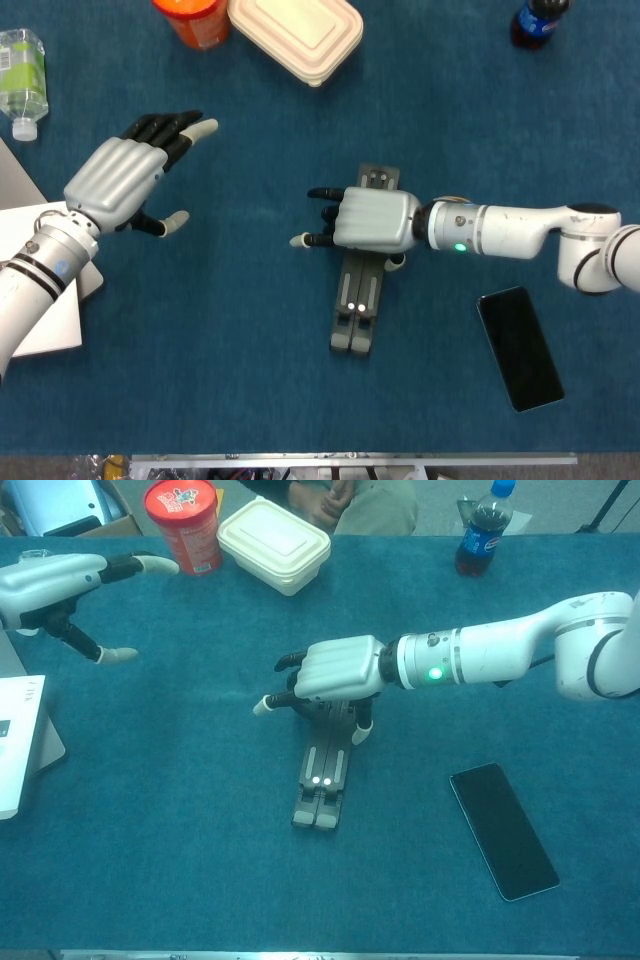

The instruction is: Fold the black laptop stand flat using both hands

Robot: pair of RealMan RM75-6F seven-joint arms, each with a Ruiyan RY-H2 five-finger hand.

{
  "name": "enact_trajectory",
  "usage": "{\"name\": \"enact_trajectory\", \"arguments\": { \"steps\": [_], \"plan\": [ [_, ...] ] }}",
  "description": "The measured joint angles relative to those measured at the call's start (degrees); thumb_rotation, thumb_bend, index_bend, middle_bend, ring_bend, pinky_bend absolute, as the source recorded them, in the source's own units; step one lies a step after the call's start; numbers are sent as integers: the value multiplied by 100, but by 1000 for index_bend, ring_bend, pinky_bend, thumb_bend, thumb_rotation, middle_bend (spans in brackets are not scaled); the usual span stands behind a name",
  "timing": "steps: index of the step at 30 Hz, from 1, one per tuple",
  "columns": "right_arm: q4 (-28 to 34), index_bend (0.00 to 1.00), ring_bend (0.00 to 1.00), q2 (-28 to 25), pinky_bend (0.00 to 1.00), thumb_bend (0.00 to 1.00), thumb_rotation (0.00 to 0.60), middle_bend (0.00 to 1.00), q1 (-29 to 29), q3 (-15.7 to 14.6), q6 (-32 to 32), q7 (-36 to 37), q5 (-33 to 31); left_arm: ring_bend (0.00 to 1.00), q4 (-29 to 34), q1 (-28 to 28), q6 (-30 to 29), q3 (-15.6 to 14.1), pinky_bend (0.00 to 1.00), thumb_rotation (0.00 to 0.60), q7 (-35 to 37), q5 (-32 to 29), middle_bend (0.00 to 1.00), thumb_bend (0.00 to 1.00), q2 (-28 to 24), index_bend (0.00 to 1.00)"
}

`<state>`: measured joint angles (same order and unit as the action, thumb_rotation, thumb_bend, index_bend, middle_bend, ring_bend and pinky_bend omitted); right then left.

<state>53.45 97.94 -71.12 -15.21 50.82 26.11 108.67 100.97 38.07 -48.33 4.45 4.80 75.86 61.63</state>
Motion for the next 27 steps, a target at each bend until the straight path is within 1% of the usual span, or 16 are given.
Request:
{"name": "enact_trajectory", "arguments": {
  "steps": [2, 4, 6, 9, 11, 13, 16, 21, 26, 27],
  "plan": [
    [-8, 0, 272, 3, 0, 0, 600, 574, 5, 9, -5, -20, -6, 0, -6, 0, 0, -1, 32, 600, -2, 0, 0, 284, 1, 0],
    [-3, 0, 236, -6, 0, 0, 600, 506, 5, 13, -27, -31, -14, 0, -9, 0, -3, 4, 32, 600, 0, 0, 0, 285, 0, 0],
    [29, 0, 164, -38, 0, 0, 600, 407, 5, 21, -51, -39, -34, 0, -11, 1, -9, 11, 32, 600, 0, 0, 0, 285, -7, 0],
    [76, 0, 35, -93, 0, 0, 600, 214, 15, 43, -76, -110, -69, 0, -22, 4, -27, 26, 28, 600, -7, 2, 0, 285, -16, 0],
    [148, 0, 1, -153, 0, 0, 600, 113, 32, 70, -105, -178, -117, 0, -34, 6, -42, 33, 11, 600, -32, 6, 0, 284, -19, 0],
    [225, 0, 0, -215, 0, 0, 600, 49, 60, 107, -116, -273, -172, 0, -52, 9, -61, 41, 6, 600, -70, 9, 0, 284, -15, 0],
    [416, 0, 0, -353, 0, 0, 600, 20, 146, 206, -128, -436, -339, 0, -97, 8, -119, 55, 6, 600, -158, 15, 0, 284, 2, 0],
    [828, 0, 0, -686, 0, 1, 600, 17, 451, 461, -110, -997, -832, 0, -198, -39, -313, 73, 6, 600, -342, 24, 0, 284, 26, 0],
    [1562, 0, 0, -1247, 0, 5, 600, 17, 992, 768, 8, -2022, -1673, 0, -314, -150, -628, 86, 6, 600, -571, 59, 0, 284, 18, 0],
    [1718, 0, 0, -1365, 0, 20, 600, 19, 1110, 818, 49, -2234, -1843, 0, -338, -176, -700, 91, 6, 600, -622, 61, 0, 284, 21, 0]
  ]
}}
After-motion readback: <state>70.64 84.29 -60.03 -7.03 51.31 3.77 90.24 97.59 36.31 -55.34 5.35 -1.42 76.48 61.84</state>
